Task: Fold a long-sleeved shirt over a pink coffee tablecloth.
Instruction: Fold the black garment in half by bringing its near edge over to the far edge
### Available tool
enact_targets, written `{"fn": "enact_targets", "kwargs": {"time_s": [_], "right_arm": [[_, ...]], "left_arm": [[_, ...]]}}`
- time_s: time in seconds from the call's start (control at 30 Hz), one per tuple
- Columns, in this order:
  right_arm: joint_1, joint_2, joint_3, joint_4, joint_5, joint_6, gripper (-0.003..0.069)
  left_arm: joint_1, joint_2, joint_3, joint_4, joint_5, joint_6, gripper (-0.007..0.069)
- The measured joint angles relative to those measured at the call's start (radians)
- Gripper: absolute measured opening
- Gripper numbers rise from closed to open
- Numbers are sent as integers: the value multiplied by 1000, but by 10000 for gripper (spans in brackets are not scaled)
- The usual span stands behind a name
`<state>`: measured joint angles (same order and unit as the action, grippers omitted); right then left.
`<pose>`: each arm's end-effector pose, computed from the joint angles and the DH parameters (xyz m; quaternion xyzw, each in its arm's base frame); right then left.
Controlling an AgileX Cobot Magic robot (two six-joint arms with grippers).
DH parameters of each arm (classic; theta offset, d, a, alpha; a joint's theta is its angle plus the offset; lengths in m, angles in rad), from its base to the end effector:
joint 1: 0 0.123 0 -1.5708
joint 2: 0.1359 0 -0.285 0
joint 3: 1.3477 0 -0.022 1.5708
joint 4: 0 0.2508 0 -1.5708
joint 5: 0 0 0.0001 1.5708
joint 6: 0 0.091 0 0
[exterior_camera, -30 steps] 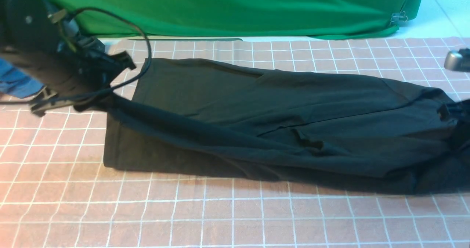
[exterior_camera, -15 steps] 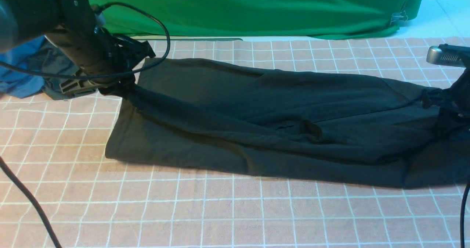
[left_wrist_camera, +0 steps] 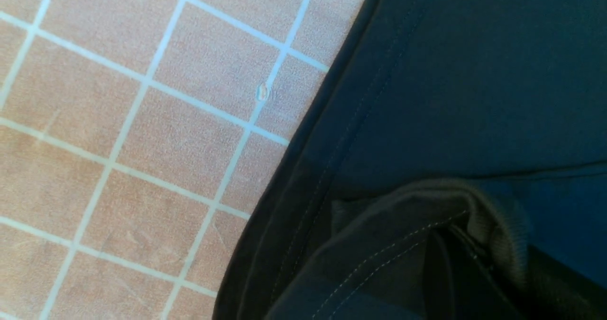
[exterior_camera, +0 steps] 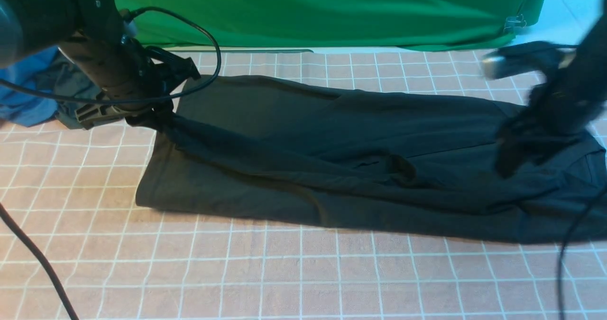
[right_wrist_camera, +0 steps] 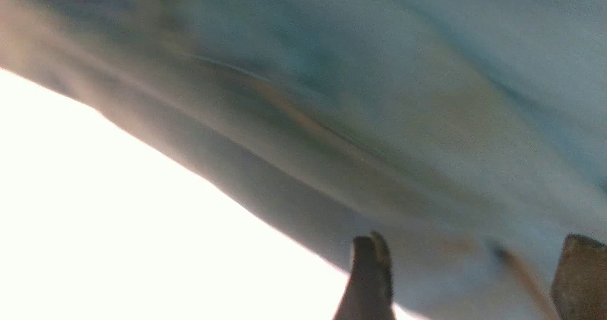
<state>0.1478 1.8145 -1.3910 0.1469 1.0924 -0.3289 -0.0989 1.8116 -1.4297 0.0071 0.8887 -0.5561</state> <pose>0.3570 0.0651 0.2364 -0.2066 0.9735 0.0607 0.0766 0.3837 -0.0376 0.2519 -0.2208 0.9561 -0.0590 0.1833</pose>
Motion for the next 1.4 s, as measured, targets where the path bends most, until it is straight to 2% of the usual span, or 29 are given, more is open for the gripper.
{"fn": "enact_targets", "kwargs": {"time_s": [0.27, 0.6, 0.67, 0.73, 0.83, 0.87, 0.9, 0.93, 1.03, 1.4], "right_arm": [[117, 89, 5, -32, -115, -20, 524], [147, 143, 10, -38, -192, -20, 523], [147, 153, 11, -39, -210, -13, 503], [147, 157, 12, -39, -222, -11, 459], [147, 157, 12, -39, -253, -5, 230], [147, 157, 12, -39, -256, -7, 171], [147, 157, 12, -39, -258, -6, 156], [147, 157, 12, -39, -262, -12, 78], [145, 157, 0, -39, -244, -16, 41], [104, 159, -89, -20, -107, -12, 42]], "left_arm": [[0, 0, 0, -7, 22, 34, 46], [0, 0, 0, -16, 30, 38, 46], [0, 0, 0, -16, 30, 38, 46], [0, 0, 0, -16, 30, 40, 46], [0, 0, 0, -16, 30, 41, 46], [0, 0, 0, -16, 30, 42, 46], [0, 0, 0, -16, 30, 42, 46], [0, 0, 0, -16, 30, 42, 46], [0, 0, -1, -16, 27, 42, 46], [0, 0, -31, -22, 27, 46, 46]]}}
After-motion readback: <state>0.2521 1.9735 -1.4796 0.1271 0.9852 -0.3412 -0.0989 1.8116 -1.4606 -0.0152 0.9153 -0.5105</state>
